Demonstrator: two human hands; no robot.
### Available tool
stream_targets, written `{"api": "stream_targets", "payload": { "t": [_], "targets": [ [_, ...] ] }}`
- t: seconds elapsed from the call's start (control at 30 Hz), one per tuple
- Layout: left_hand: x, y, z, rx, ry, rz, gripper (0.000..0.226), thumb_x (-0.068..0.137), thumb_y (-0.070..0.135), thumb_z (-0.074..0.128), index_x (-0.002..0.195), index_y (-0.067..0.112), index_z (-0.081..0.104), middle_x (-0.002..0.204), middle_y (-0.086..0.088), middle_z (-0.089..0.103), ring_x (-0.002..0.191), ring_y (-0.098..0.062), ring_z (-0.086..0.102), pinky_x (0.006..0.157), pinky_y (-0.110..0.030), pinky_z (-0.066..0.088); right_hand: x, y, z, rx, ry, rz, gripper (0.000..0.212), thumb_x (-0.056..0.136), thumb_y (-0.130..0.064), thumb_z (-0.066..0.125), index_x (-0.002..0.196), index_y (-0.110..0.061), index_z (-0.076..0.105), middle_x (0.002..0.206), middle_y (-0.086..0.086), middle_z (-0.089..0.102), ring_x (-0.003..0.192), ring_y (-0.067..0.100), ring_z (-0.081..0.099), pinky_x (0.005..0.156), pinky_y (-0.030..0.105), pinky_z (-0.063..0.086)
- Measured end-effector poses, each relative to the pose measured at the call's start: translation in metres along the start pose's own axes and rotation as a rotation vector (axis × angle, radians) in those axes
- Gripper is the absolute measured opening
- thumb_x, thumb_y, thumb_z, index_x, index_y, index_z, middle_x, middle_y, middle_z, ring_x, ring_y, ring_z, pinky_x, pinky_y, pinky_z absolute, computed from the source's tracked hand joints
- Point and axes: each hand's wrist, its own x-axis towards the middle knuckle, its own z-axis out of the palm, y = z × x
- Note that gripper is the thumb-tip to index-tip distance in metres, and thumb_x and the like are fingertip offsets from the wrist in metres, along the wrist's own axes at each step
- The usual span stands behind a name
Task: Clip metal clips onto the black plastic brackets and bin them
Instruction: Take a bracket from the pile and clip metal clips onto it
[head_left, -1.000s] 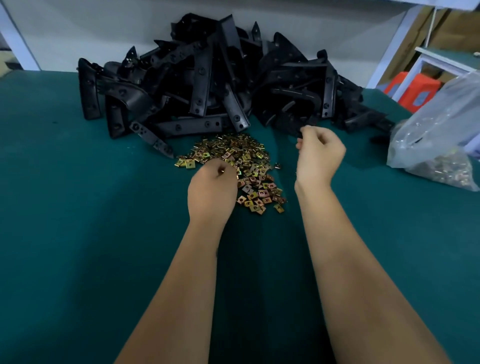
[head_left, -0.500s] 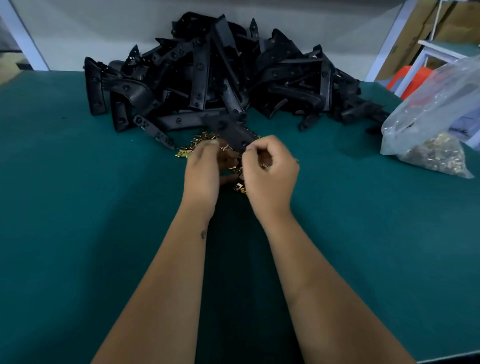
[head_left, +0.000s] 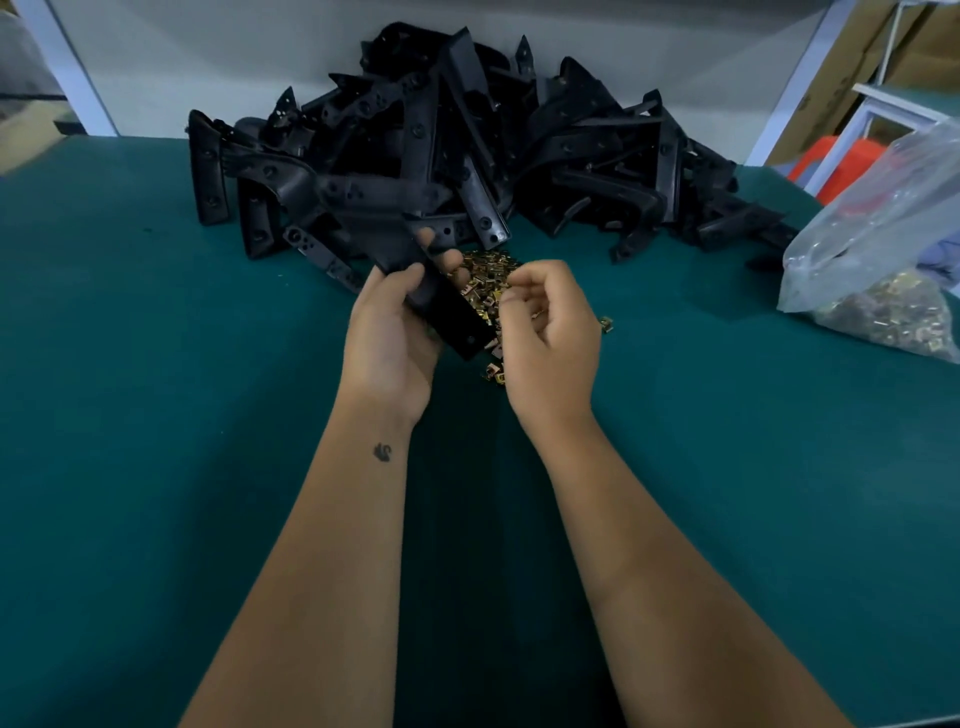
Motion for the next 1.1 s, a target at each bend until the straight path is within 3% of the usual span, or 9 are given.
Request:
{"api": "stream_targets", "payload": {
  "t": [0.2, 0.33, 0.47, 0.53, 0.63, 0.7, 0.8, 1.0, 1.1],
  "targets": [
    [-0.004, -0.008, 0.008, 0.594, 0.047, 0.306, 0.029, 0.100, 0.004, 0.050, 0.111, 0.024, 0.069, 0.126, 0.001, 0.064, 0.127, -0.018, 0.052, 0.114, -0.044, 0.038, 0.002, 0.000, -0.002, 0.125, 0.017, -0.012, 0.009, 0.093, -0.030, 0.049, 0.090, -0.028, 0.057, 0.075, -0.020, 0.058, 0.070, -0.001, 0.053, 0.065, 0.014, 0.042],
    [-0.004, -0.013, 0.000, 1.053, 0.148, 0.497, 0.076, 0.087, -0.013, 0.050, 0.097, 0.062, 0.061, 0.153, -0.013, 0.037, 0.144, -0.031, 0.023, 0.118, -0.049, 0.023, 0.003, -0.003, -0.006, 0.330, 0.029, 0.004, 0.025, 0.093, -0.040, 0.045, 0.072, -0.031, 0.053, 0.062, -0.015, 0.046, 0.062, 0.004, 0.042, 0.059, 0.020, 0.036],
    [0.001, -0.012, -0.007, 1.183, 0.070, 0.721, 0.045, 0.090, -0.004, 0.052, 0.134, -0.003, 0.057, 0.146, -0.034, 0.038, 0.143, -0.043, 0.028, 0.122, -0.038, 0.018, 0.004, -0.005, -0.008, 0.334, -0.015, 0.037, 0.026, 0.089, -0.028, 0.054, 0.064, -0.029, 0.048, 0.055, -0.019, 0.044, 0.056, -0.002, 0.040, 0.055, 0.014, 0.035],
    [-0.001, -0.013, -0.006, 1.148, 0.069, 0.805, 0.048, 0.089, -0.011, 0.050, 0.135, 0.002, 0.058, 0.147, -0.037, 0.031, 0.147, -0.034, 0.025, 0.121, -0.027, 0.016, 0.005, -0.004, -0.008, 0.340, -0.012, 0.096, 0.022, 0.087, -0.017, 0.056, 0.065, -0.018, 0.054, 0.053, -0.018, 0.047, 0.052, -0.002, 0.044, 0.050, 0.014, 0.039],
    [-0.006, -0.014, 0.004, 0.713, 0.143, 0.605, 0.083, 0.086, -0.018, 0.046, 0.150, 0.034, 0.032, 0.162, -0.011, 0.006, 0.129, 0.016, 0.038, 0.102, -0.016, 0.041, 0.009, -0.004, -0.008, 0.431, 0.056, 0.214, 0.020, 0.087, -0.008, 0.057, 0.069, -0.013, 0.062, 0.058, -0.015, 0.053, 0.056, -0.001, 0.047, 0.053, 0.014, 0.042],
    [-0.007, -0.017, 0.013, 0.343, 0.155, 0.355, 0.080, 0.095, -0.006, 0.045, 0.155, 0.037, 0.015, 0.153, 0.002, 0.037, 0.120, 0.003, 0.057, 0.100, -0.028, 0.050, 0.013, -0.002, -0.008, 0.493, 0.092, 0.281, 0.022, 0.090, -0.006, 0.059, 0.073, -0.017, 0.066, 0.065, -0.014, 0.060, 0.067, 0.000, 0.055, 0.064, 0.015, 0.046],
    [-0.008, -0.023, 0.024, 0.043, 0.170, 0.062, 0.039, 0.107, 0.022, 0.038, 0.146, 0.017, 0.041, 0.122, -0.010, 0.069, 0.107, -0.023, 0.069, 0.091, -0.038, 0.057, 0.013, 0.001, -0.003, 0.489, 0.054, 0.345, 0.017, 0.094, -0.008, 0.058, 0.084, -0.016, 0.069, 0.082, -0.002, 0.067, 0.084, 0.012, 0.061, 0.082, 0.031, 0.051],
    [-0.003, -0.024, 0.020, -0.013, 0.147, -0.030, 0.055, 0.103, 0.054, 0.028, 0.123, 0.016, 0.062, 0.115, -0.008, 0.073, 0.105, -0.021, 0.070, 0.086, -0.034, 0.058, 0.012, 0.000, -0.004, 0.265, -0.052, 0.254, 0.014, 0.095, -0.012, 0.060, 0.089, -0.023, 0.067, 0.083, -0.014, 0.066, 0.077, -0.008, 0.060, 0.070, 0.008, 0.045],
    [-0.002, -0.025, 0.017, 0.056, 0.183, -0.016, 0.032, 0.106, 0.035, 0.043, 0.119, 0.014, 0.062, 0.112, -0.006, 0.073, 0.104, -0.022, 0.070, 0.093, -0.042, 0.057, 0.008, -0.001, -0.003, 0.098, -0.145, 0.180, 0.009, 0.095, -0.018, 0.060, 0.094, -0.019, 0.069, 0.083, -0.013, 0.067, 0.079, -0.003, 0.061, 0.070, 0.016, 0.049]
  ]
}}
